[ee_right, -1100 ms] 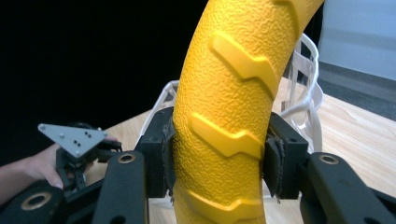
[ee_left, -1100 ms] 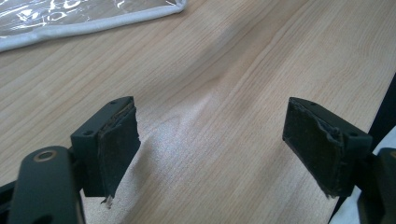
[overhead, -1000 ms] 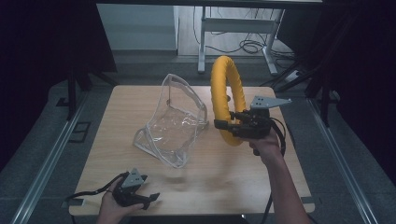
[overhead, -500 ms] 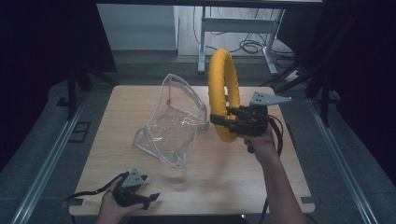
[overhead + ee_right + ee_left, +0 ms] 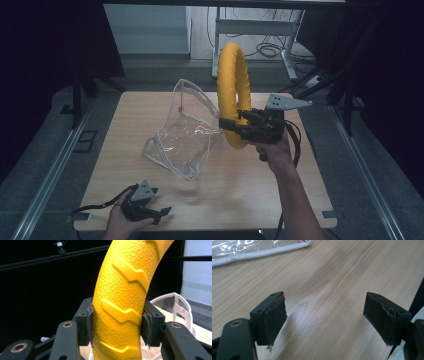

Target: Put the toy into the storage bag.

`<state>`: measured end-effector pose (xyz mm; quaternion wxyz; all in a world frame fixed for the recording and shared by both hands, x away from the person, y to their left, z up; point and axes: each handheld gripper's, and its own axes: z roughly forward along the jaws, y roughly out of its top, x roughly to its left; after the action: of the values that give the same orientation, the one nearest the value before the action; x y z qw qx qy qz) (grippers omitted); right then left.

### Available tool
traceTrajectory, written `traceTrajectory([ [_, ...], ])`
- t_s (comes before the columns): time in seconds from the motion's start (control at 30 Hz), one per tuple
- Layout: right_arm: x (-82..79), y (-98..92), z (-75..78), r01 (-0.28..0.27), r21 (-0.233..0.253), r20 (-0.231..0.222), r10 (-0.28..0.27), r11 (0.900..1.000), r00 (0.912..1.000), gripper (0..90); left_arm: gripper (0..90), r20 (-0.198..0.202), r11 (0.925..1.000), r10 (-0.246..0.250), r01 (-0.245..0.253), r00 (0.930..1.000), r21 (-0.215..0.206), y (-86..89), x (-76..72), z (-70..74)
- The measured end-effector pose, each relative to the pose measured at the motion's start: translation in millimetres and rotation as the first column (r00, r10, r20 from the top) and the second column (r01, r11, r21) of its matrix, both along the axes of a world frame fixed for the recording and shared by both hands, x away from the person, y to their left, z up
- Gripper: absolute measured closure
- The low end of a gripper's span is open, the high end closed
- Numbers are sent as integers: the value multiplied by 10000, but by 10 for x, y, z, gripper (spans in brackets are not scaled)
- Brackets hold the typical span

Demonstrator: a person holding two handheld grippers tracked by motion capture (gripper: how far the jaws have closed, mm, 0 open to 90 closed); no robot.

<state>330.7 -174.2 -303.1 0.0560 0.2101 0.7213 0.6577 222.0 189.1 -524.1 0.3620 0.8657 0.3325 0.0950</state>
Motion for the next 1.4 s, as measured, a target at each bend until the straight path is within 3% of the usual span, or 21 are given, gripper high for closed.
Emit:
traceTrajectory([
  [0.23, -21, 112, 85, -156, 179, 268, 151, 9997, 9995, 517, 183, -23, 10000, -8, 8, 10000, 6, -2, -6, -4],
  [1.4, -86, 523, 290, -920, 796, 784, 858, 9926, 9932, 516, 184, -57, 10000, -65, 65, 10000, -6, -21, -9, -30],
])
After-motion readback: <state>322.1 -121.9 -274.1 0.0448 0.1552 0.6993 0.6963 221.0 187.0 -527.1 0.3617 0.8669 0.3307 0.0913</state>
